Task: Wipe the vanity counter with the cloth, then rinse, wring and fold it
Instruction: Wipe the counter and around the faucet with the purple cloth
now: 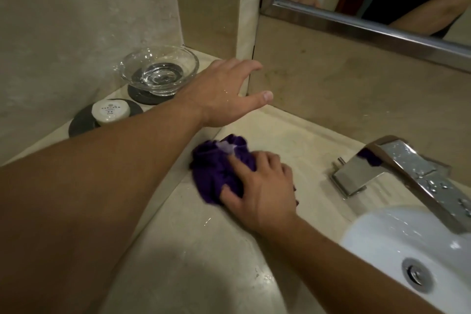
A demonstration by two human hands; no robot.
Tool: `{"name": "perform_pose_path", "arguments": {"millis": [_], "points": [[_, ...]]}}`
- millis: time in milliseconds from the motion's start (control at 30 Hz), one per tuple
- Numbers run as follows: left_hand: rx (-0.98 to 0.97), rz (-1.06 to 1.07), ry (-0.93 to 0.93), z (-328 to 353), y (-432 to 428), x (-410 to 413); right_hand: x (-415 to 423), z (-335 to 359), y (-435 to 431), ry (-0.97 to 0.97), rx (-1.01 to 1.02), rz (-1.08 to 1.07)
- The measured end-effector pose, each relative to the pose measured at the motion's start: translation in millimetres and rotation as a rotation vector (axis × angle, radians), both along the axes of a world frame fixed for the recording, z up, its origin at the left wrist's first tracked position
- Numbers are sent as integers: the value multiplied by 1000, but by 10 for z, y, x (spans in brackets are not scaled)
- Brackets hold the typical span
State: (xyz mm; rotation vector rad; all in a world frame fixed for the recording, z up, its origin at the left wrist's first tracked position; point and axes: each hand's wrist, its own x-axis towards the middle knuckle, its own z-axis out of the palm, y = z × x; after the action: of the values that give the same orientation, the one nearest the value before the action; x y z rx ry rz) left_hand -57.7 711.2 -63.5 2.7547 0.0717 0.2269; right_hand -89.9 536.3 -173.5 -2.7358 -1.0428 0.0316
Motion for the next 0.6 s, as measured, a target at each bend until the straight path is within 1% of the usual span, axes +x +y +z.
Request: {"name": "perform_pose_path", "arguments": {"millis": [67,133,233,300,367,433,533,600], "points": [[6,0,-1,0,-1,-3,-136,-21,-5,-29,5,81],[11,-6,-4,4,-12,-8,-86,-12,-20,-67,38,148],[-1,-7,1,14,-20,-18,244,138,-62,-122,72,141],[-21,-7,-3,27,-15,-9,574,326,-143,-95,-22,11],[-26,-9,-1,26,-15,-11,945,517,-250,-77,-173,-189],[-23,-9,2,22,-15,-7,1221,698,-332,-9,-324,-360],[-23,-11,-2,25,-17,-9,1390,684,-338,163,-372,-523],[-23,-10,-7,35,-18,-7,1335,506,-283,214,-388,-575]]}}
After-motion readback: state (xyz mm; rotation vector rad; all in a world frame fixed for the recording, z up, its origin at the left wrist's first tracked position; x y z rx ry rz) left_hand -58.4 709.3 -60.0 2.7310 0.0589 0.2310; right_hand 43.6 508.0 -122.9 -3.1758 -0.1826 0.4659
